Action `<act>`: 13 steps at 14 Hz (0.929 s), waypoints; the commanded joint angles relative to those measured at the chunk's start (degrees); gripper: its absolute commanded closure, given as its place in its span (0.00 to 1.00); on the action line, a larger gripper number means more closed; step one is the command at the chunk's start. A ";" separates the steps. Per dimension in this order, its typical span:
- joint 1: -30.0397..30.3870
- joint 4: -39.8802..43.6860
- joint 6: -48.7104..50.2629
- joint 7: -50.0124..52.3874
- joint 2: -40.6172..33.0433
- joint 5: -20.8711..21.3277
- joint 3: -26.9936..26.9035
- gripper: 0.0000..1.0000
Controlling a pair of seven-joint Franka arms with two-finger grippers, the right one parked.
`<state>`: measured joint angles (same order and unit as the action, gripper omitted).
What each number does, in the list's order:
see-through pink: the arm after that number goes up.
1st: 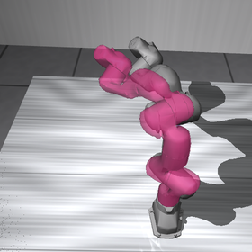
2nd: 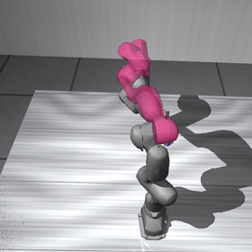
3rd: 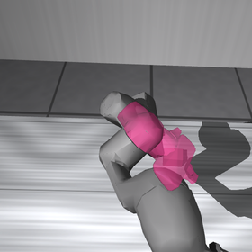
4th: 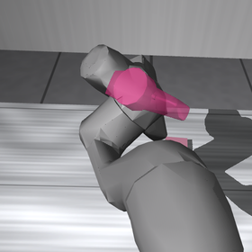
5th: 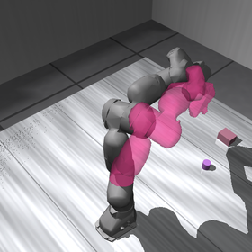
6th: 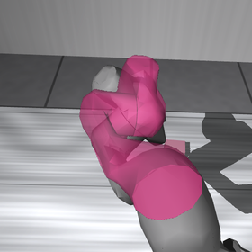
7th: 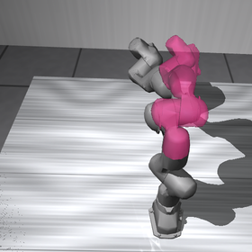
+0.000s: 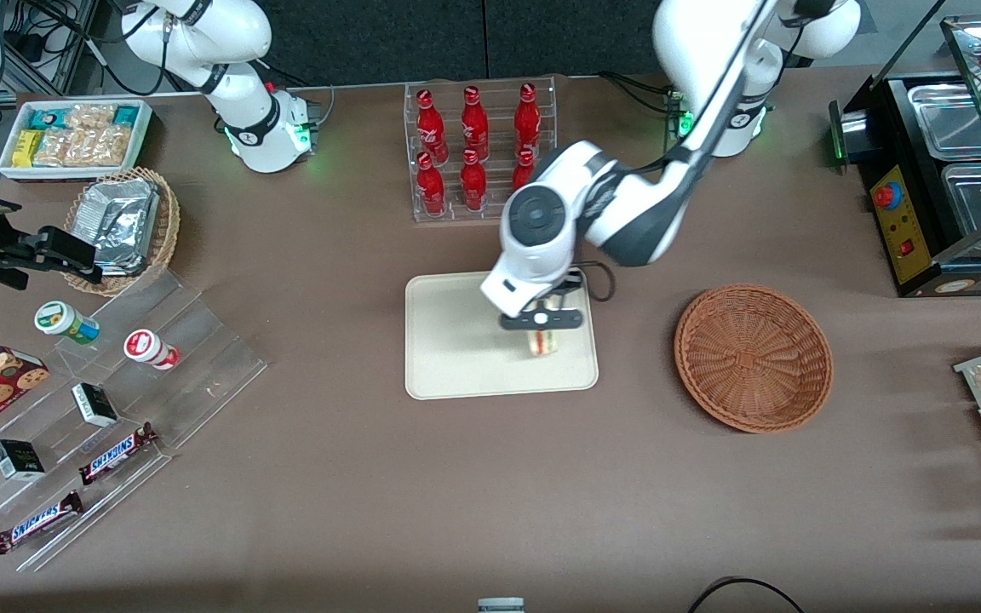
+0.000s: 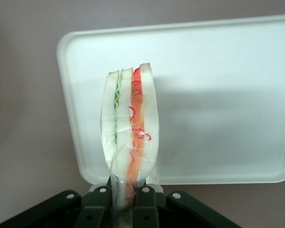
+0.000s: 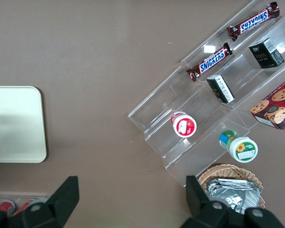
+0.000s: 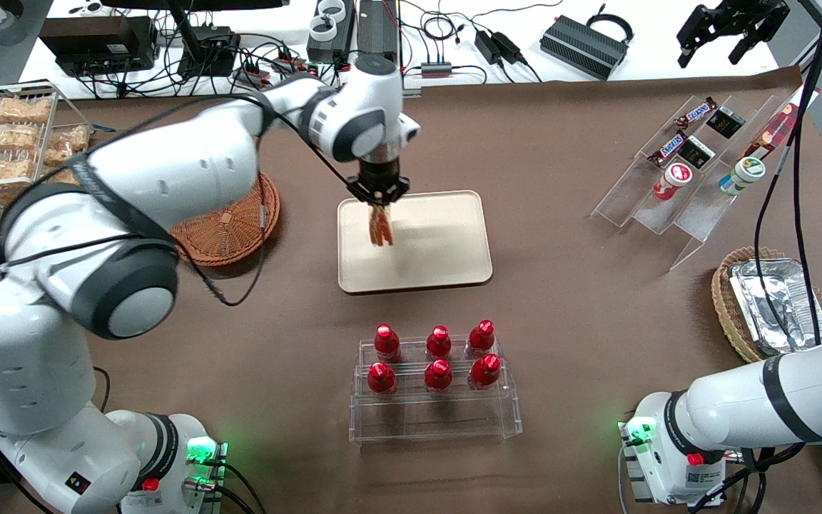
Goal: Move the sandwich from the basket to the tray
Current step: 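Lower the held sandwich upright onto the white tray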
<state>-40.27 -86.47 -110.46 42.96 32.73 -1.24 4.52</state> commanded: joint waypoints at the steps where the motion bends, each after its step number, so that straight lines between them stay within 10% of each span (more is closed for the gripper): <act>1: -3.31 4.73 -1.85 2.13 4.53 -0.17 -0.83 1.00; 13: -6.40 3.59 -6.61 5.38 8.14 0.89 -1.09 1.00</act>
<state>-45.66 -83.71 -116.80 46.41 40.09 -1.09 4.32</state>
